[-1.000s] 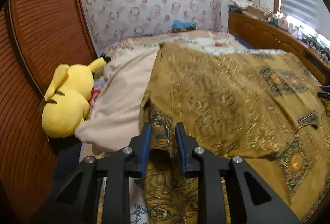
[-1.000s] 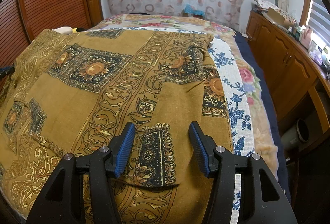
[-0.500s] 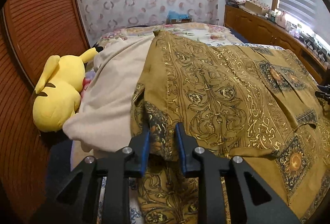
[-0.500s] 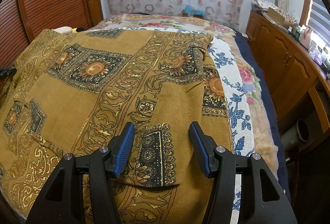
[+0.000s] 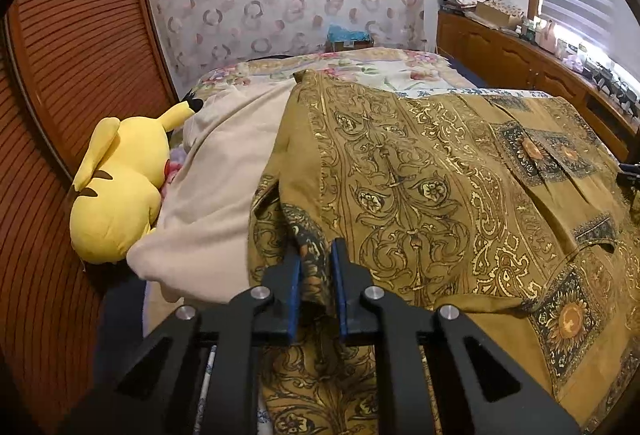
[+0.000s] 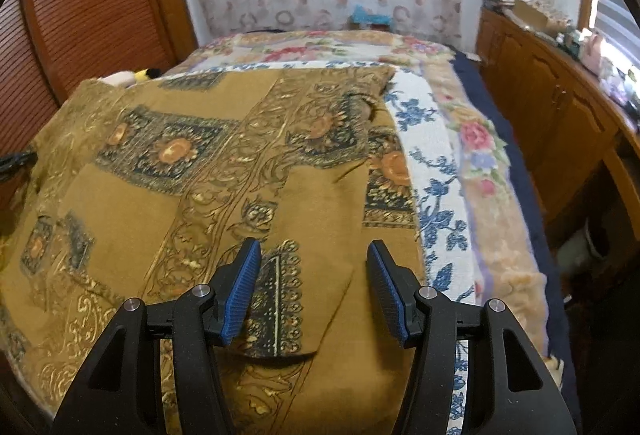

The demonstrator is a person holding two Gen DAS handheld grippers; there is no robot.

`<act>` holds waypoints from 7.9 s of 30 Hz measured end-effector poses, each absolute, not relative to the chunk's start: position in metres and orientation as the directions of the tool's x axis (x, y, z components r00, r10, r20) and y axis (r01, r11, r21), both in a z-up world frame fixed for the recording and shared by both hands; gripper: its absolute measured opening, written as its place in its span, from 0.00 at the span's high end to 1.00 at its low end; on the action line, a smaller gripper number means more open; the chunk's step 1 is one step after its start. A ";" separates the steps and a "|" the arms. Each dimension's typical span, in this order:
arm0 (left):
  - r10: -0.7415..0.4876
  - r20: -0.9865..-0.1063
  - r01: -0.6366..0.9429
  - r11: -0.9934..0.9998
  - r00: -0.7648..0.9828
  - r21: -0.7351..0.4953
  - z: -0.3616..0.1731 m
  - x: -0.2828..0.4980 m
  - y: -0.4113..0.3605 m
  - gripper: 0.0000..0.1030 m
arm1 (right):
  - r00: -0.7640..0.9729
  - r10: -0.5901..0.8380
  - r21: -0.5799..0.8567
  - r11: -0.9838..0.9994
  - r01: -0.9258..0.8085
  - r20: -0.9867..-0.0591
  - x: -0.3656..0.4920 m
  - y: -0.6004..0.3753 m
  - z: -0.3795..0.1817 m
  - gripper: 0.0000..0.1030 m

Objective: Fold small clothes

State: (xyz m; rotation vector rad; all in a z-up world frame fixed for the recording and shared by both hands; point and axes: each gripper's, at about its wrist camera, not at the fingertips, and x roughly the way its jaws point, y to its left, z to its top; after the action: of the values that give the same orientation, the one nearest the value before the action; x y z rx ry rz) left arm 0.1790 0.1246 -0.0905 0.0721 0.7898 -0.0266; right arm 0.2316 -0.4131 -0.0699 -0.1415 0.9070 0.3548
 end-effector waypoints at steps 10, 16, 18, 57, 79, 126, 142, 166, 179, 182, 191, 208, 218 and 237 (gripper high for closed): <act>-0.081 -0.637 0.119 0.993 0.767 0.017 -0.055 0.155 0.105 0.98 | 0.586 0.260 -0.030 0.899 -0.437 -0.767 0.214 -0.395 -0.056 0.97; -0.147 -0.569 0.164 0.986 0.809 -0.021 -0.018 0.121 0.098 0.98 | 0.643 0.299 -0.016 0.900 -0.436 -0.706 0.198 -0.407 -0.014 0.97; -0.169 -0.547 0.176 0.984 0.820 -0.041 -0.009 0.107 0.099 0.98 | 0.657 0.301 -0.023 0.899 -0.437 -0.691 0.189 -0.413 -0.001 0.97; -0.105 -0.751 0.000 0.990 0.652 -0.138 -0.111 0.034 0.128 0.55 | 0.660 0.278 -0.028 0.910 -0.413 -0.698 0.114 -0.418 -0.009 0.53; -0.079 -0.713 -0.022 0.991 0.697 -0.131 -0.127 0.032 0.131 0.49 | 0.557 0.335 -0.031 0.837 -0.547 -0.760 0.128 -0.313 -0.073 0.40; -0.591 -0.511 0.670 0.742 0.624 -0.040 0.094 0.168 -0.183 0.97 | 0.719 0.278 0.094 0.954 -0.285 -0.637 0.078 -0.473 -0.030 0.33; -0.564 -0.654 0.737 0.676 0.503 -0.016 0.043 0.170 -0.277 0.80 | 0.714 0.261 0.135 0.964 -0.229 -0.650 0.062 -0.515 -0.043 0.33; -0.393 -0.747 0.529 0.846 0.536 -0.065 -0.059 0.167 -0.111 0.46 | 0.720 0.299 0.081 0.944 -0.321 -0.626 0.091 -0.472 -0.013 0.33; -0.364 -0.776 0.469 0.877 0.515 -0.100 -0.096 0.173 -0.080 0.45 | 0.671 0.383 0.052 0.888 -0.458 -0.635 0.126 -0.405 0.000 0.33; -0.368 -0.768 0.469 0.877 0.525 -0.100 -0.099 0.172 -0.079 0.44 | 0.651 0.401 0.053 0.873 -0.486 -0.644 0.134 -0.390 0.001 0.33; -0.363 -0.760 0.479 0.874 0.539 -0.078 -0.100 0.171 -0.080 0.42 | 0.585 0.424 0.055 0.838 -0.543 -0.691 0.158 -0.357 -0.009 0.33; -0.345 -0.763 0.475 0.878 0.547 -0.058 -0.101 0.171 -0.083 0.40 | 0.496 0.350 -0.048 0.778 -0.627 -0.795 0.154 -0.328 -0.056 0.32; -0.348 -0.762 0.473 0.879 0.545 -0.063 -0.102 0.172 -0.081 0.40 | 0.579 0.191 -0.287 0.721 -0.631 -0.793 0.138 -0.312 -0.064 0.31; -0.349 -0.762 0.472 0.879 0.545 -0.065 -0.102 0.172 -0.082 0.39 | 0.480 0.190 -0.284 0.602 -0.746 -0.856 0.182 -0.299 -0.072 0.42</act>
State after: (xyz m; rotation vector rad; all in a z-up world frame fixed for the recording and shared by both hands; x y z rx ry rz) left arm 0.1715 -0.0817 -0.1019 0.1548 0.8664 -0.4895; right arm 0.1824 -0.2986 -0.0717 -0.7186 0.8940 0.6352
